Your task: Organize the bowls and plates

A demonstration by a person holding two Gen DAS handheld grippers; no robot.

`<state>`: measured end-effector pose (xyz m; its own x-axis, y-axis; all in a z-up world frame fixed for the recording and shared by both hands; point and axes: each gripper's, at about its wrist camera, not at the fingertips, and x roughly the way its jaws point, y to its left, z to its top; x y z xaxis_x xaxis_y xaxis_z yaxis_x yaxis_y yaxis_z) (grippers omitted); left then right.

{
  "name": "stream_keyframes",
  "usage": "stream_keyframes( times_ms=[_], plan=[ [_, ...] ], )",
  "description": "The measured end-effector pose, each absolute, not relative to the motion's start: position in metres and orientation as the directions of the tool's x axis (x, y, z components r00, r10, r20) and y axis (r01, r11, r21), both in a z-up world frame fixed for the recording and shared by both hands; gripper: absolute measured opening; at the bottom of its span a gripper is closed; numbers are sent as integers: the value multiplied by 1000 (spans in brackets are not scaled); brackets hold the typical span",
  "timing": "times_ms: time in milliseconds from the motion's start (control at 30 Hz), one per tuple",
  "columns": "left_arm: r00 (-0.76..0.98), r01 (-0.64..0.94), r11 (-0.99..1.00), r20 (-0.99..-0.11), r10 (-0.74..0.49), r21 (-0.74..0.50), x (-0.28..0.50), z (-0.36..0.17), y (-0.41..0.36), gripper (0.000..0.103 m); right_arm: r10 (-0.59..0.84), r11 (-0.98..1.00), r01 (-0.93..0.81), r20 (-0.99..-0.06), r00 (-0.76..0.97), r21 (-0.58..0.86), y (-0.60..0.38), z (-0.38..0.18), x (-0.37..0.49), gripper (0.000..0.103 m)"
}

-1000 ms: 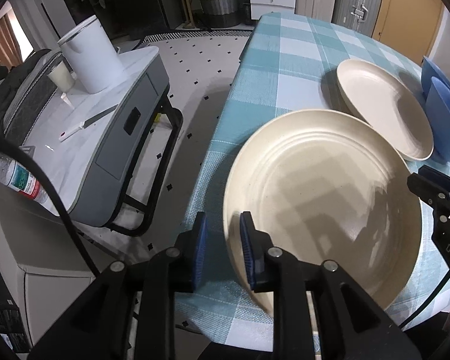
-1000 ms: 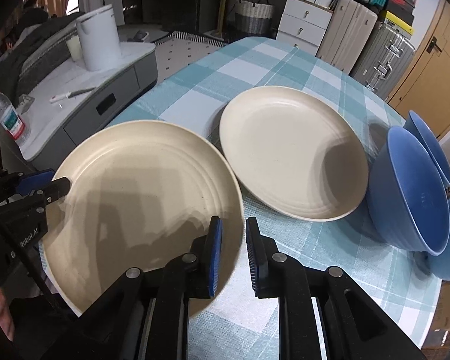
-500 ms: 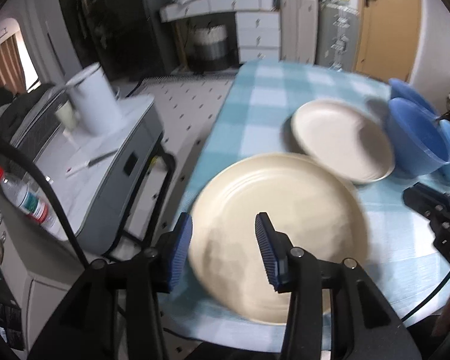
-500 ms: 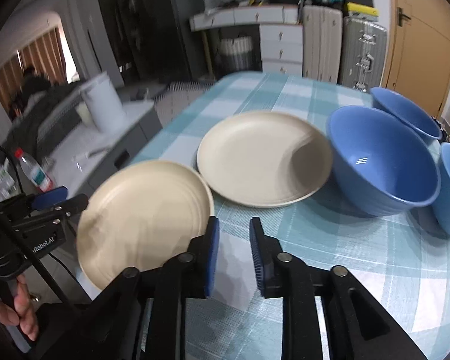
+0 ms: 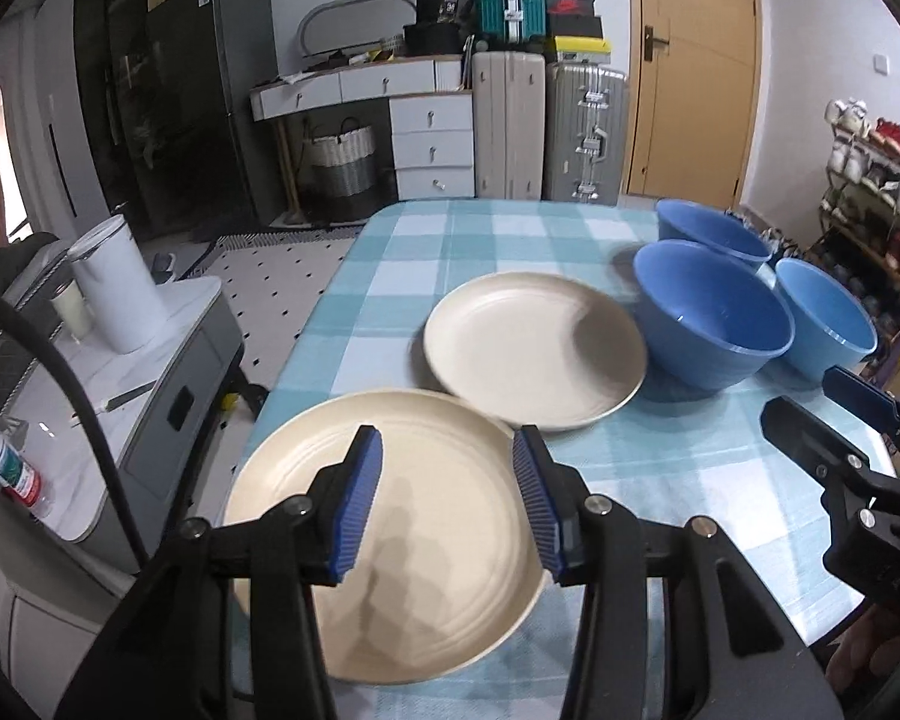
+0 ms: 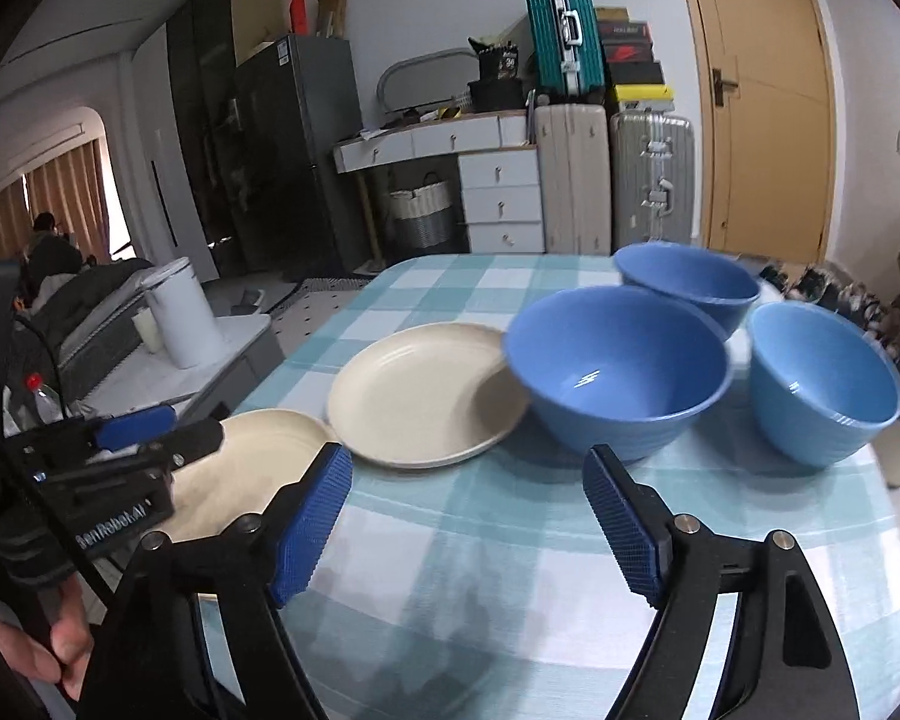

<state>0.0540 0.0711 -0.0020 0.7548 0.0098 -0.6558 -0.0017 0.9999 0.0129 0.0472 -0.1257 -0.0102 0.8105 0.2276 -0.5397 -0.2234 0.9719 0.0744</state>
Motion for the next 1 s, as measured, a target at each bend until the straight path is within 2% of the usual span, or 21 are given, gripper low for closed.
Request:
stream_keyframes(
  times_ms=[200, 333, 433, 667, 767, 833, 1000],
  plan=[
    [804, 15, 1000, -594, -20, -12, 52, 7, 59, 47, 173, 984, -174, -441, 881, 40, -157, 5, 25, 90],
    [818, 28, 1000, -576, -17, 10, 52, 1, 48, 47, 161, 986, -161, -360, 919, 31, -167, 14, 8, 101],
    [811, 41, 999, -585, -32, 3, 52, -4, 43, 47, 170, 984, -176, -305, 937, 9, -169, 20, 1, 102],
    [846, 28, 1000, -532, -19, 8, 40, 2, 48, 50, 143, 988, -153, -257, 956, -17, -169, 29, -13, 102],
    [852, 8, 1000, -523, -16, -19, 41, 4, 55, 60, 91, 994, -103, -237, 967, -41, -168, 32, -14, 102],
    [860, 0, 999, -509, -20, -39, 39, 6, 58, 77, 39, 998, -51, -220, 975, -48, -172, 31, -15, 102],
    [886, 3, 999, -464, -20, -37, 34, 11, 56, 78, -28, 1000, 23, -305, 952, -19, -182, 26, 0, 102]
  ],
)
